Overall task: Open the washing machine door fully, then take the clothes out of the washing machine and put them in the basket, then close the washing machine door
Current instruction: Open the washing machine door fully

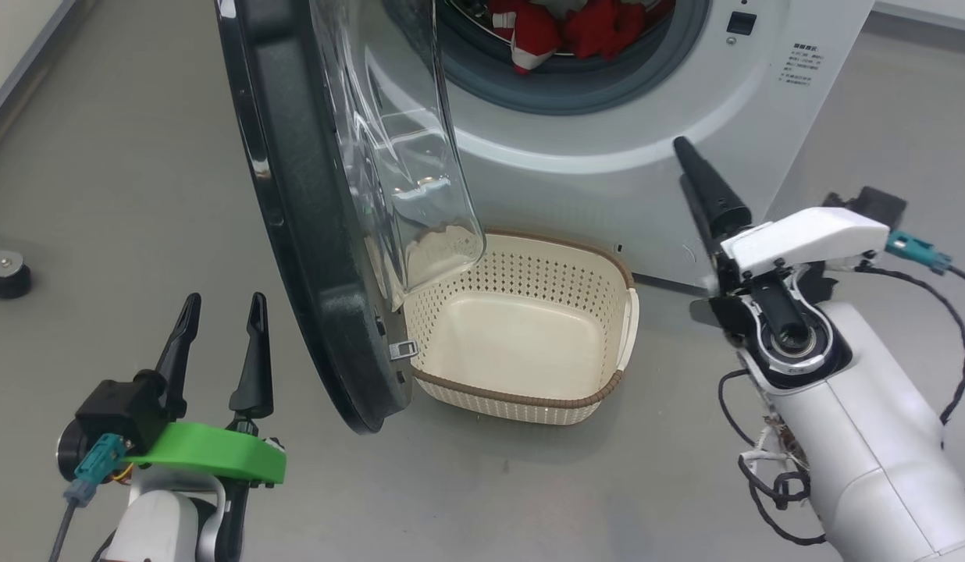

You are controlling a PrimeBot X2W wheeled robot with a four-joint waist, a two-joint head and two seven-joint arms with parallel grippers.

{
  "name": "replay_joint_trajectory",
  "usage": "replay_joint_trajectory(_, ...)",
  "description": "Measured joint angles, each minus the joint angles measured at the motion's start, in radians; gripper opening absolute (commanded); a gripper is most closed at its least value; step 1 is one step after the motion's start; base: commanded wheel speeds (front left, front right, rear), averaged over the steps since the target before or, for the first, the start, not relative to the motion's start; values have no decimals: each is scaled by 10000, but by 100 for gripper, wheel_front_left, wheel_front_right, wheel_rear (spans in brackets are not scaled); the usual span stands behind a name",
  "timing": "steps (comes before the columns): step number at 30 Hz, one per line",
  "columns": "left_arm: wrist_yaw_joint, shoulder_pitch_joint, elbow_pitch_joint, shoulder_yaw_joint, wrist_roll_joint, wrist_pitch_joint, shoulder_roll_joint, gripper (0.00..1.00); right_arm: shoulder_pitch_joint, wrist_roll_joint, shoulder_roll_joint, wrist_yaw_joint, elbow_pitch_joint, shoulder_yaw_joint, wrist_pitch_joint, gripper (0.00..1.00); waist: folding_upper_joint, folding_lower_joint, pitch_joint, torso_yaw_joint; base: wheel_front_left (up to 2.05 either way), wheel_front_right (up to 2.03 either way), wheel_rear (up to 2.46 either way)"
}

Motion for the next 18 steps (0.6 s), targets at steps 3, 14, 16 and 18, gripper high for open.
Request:
replay_joint_trajectory(3,0,2,-27,4,-29,0,0,100,-3,-1195,-493,0,-73,6,-871,100,0,0,-18,-31,0,0,0)
replay_joint_trajectory(14,0,75,-33,-33,-29,0,2,100,-1,-5206,-1664,-23,548,855,-2982,100,0,0,-158,-106,0,0,0)
replay_joint_trajectory(16,0,140,-33,-35,-29,0,2,100,0,-5856,-1770,-215,619,892,-2897,100,0,0,-185,-111,0,0,0)
replay_joint_trajectory(18,0,188,-33,-31,-29,0,2,100,-1,-6575,-1885,-454,637,966,-2823,100,0,0,-204,-116,0,0,0)
